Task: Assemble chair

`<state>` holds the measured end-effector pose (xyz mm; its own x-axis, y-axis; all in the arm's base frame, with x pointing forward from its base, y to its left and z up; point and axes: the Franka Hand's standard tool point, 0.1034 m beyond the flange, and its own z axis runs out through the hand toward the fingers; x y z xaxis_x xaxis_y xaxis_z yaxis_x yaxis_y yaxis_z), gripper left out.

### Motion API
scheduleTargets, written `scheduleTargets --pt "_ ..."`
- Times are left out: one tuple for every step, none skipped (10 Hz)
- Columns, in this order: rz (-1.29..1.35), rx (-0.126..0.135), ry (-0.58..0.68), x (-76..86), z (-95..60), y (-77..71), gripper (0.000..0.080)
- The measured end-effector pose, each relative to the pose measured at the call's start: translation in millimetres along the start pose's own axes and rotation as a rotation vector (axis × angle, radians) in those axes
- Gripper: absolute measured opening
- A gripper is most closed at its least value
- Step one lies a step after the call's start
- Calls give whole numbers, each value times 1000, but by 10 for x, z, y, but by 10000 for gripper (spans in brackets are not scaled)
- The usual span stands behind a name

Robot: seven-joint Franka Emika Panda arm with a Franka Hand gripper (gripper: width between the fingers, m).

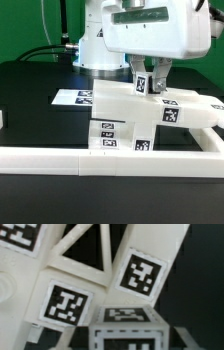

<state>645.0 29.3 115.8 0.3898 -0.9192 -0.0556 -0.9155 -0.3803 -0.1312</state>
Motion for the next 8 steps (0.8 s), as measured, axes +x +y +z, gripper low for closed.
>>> scheduleTargets --pt "-14 -1 0 0 8 4 290" --pt "-56 -2 0 2 10 4 466" --pt "-109 0 1 6 4 -10 606" --pt "-130 -1 1 5 9 -6 636" --pt "-222 -2 2 8 10 -4 636" --pt "-334 -2 2 11 11 -3 647" --pt "-408 -3 2 14 11 -1 647" --pt "-530 -5 2 31 8 5 649"
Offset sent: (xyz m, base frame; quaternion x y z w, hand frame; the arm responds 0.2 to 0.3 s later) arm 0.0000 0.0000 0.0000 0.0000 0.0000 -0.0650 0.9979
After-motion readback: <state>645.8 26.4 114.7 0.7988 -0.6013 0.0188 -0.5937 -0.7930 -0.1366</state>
